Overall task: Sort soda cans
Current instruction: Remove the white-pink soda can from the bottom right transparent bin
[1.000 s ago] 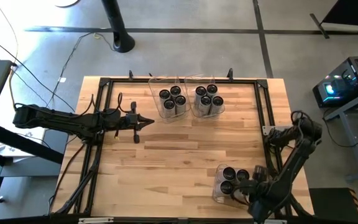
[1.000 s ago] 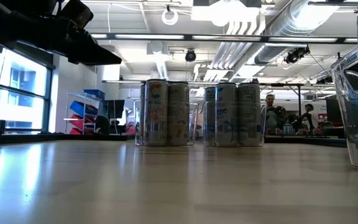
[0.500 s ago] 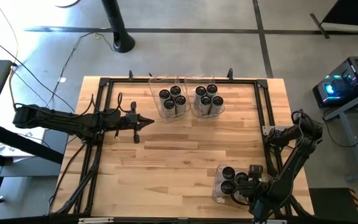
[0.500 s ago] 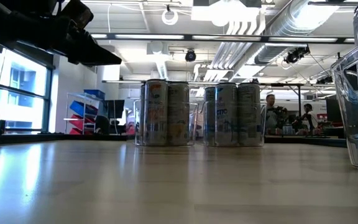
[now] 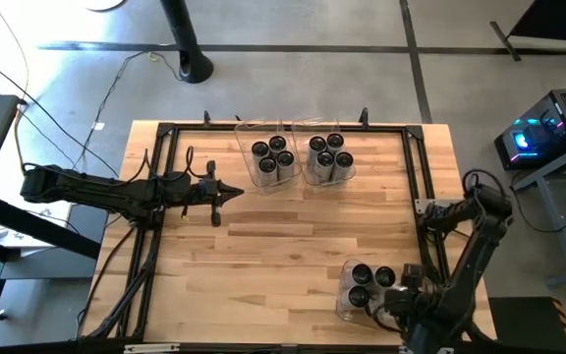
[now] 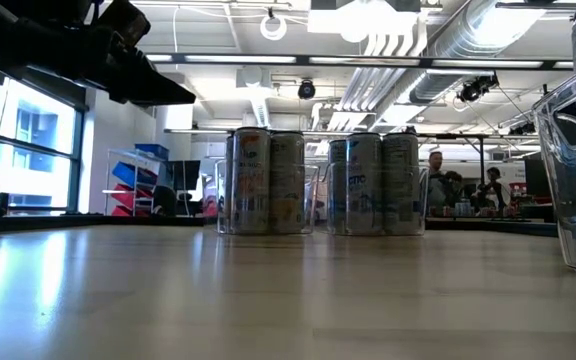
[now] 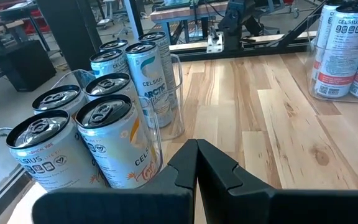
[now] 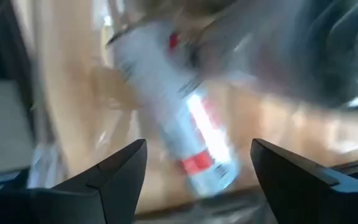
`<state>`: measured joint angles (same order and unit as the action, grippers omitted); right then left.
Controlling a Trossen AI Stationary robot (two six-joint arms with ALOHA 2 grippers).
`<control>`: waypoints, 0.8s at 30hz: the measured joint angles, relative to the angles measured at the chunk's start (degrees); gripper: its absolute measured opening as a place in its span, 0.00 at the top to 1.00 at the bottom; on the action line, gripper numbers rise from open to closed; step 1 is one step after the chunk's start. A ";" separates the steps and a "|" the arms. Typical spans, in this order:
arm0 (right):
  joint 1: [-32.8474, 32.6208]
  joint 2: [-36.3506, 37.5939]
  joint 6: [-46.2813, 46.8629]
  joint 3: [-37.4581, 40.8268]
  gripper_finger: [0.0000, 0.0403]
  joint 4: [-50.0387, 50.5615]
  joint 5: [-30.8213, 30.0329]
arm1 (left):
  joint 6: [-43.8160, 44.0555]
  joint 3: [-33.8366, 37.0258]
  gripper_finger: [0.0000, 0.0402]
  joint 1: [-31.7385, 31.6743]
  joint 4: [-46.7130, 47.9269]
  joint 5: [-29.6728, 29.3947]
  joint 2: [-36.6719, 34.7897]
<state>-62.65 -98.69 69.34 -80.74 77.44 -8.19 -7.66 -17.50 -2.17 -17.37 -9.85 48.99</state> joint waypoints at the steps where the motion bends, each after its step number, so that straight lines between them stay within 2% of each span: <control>1: -0.92 0.02 0.84 0.47 0.30 -0.78 0.95 | 0.00 0.00 1.00 0.00 0.00 0.00 0.00; 7: -4.57 0.00 4.94 6.00 0.30 -3.96 1.56 | -0.33 0.00 1.00 0.00 0.07 0.00 0.00; 14: -4.63 0.02 -0.86 13.79 0.30 -12.84 1.45 | -0.39 0.00 1.00 0.00 0.17 0.00 0.00; 24: -4.55 0.81 -6.73 19.62 0.30 -17.87 1.42 | -0.42 0.00 1.00 0.00 0.21 0.02 0.00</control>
<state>-67.20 -97.89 62.61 -61.12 59.58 -6.77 -8.08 -17.50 -2.17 -17.16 -9.82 48.99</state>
